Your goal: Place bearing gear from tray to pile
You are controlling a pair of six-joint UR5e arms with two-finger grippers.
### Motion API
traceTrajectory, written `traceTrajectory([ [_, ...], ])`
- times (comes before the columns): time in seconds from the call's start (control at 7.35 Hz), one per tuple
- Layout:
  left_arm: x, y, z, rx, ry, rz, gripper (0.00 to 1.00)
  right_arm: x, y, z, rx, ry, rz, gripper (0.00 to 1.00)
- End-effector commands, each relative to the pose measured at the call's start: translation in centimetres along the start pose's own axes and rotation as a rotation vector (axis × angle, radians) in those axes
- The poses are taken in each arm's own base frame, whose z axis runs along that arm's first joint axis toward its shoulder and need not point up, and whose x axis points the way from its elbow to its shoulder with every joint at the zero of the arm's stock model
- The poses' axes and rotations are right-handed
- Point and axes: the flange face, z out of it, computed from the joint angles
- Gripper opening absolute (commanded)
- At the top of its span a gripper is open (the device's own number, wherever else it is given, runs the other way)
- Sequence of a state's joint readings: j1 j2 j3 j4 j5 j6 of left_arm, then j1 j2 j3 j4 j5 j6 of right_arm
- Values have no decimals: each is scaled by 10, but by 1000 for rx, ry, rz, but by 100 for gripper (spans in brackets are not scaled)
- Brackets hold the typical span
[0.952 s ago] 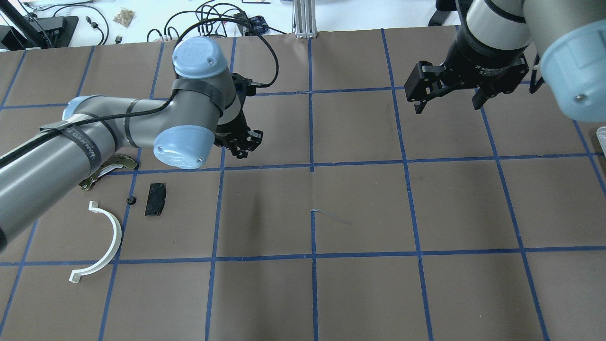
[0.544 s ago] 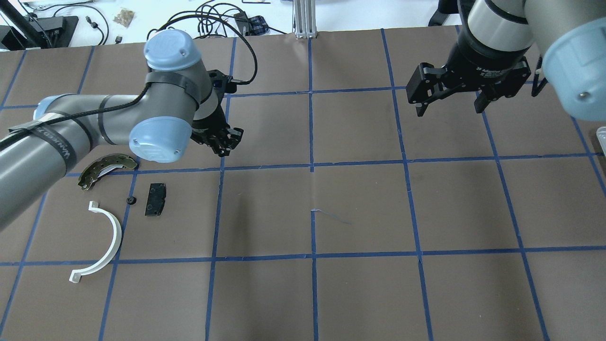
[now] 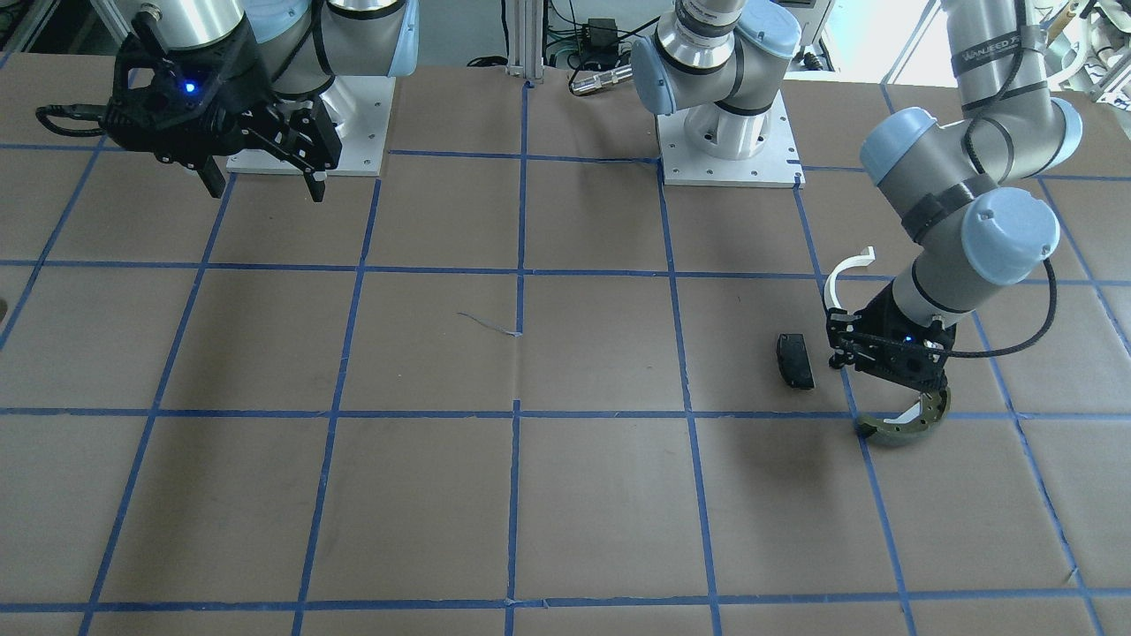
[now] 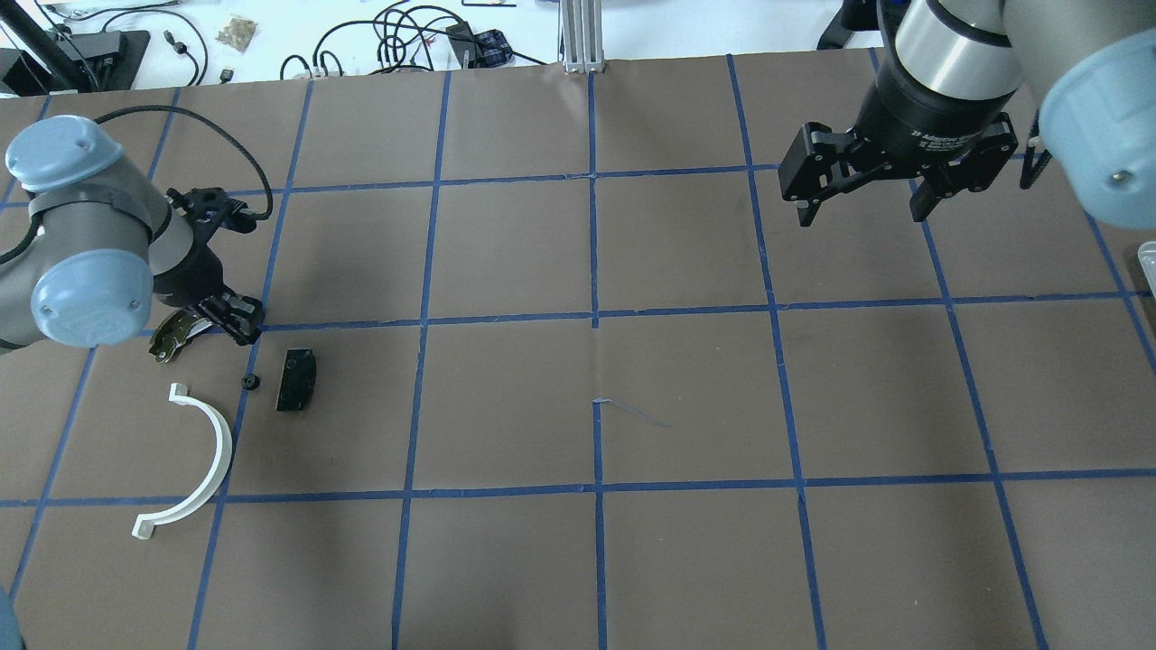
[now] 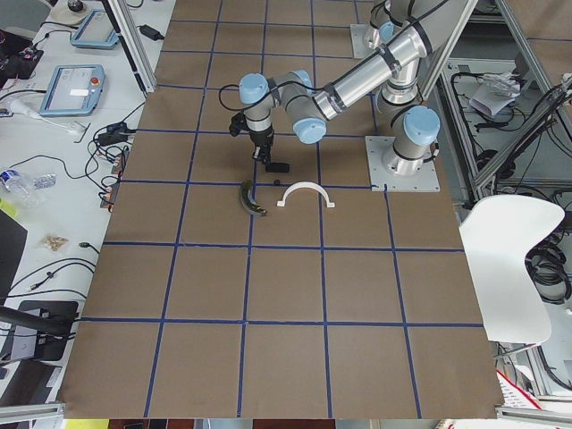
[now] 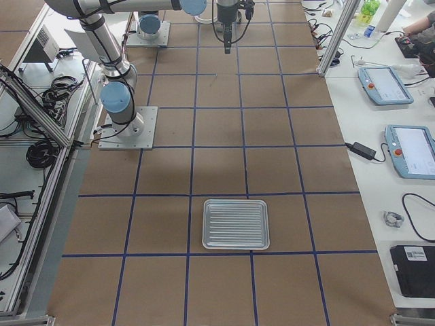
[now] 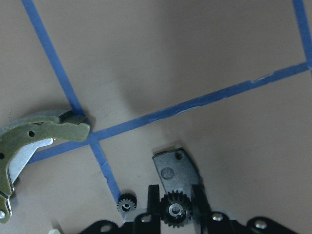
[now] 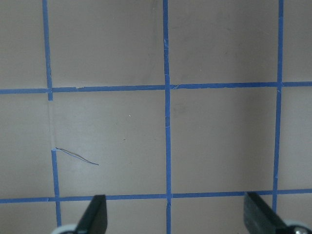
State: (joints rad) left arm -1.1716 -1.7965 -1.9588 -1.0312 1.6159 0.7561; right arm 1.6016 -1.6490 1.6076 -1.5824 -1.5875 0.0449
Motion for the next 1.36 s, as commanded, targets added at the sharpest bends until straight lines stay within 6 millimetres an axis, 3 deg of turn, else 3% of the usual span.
traceTrajectory([
  [0.0, -11, 20, 27, -3, 13, 4, 0, 0, 0, 1, -1, 0, 3, 100],
  [0.14, -4, 23, 41, 14, 2, 0, 0, -1, 0, 1, -1, 0, 1, 100],
  [0.41, -2, 24, 46, 12, 6, 0, 0, -1, 0, 1, -1, -1, 1, 100],
  [0.54, -3, 24, 45, 14, 7, 5, 99, -1, 0, 1, -1, -1, 1, 100],
  [0.82, -5, 23, 38, 19, -12, 7, 100, -1, 0, 1, -1, 0, 1, 100],
  [0.95, -3, 17, 24, 37, -33, 14, 100, -1, 0, 1, -1, 0, 1, 100],
  [1.09, 6, 11, 0, 56, -52, 11, 100, -1, 0, 2, -1, -1, 1, 100],
  [1.22, 30, -2, -32, 51, -41, -23, 100, -1, 0, 2, -2, -1, 1, 100],
])
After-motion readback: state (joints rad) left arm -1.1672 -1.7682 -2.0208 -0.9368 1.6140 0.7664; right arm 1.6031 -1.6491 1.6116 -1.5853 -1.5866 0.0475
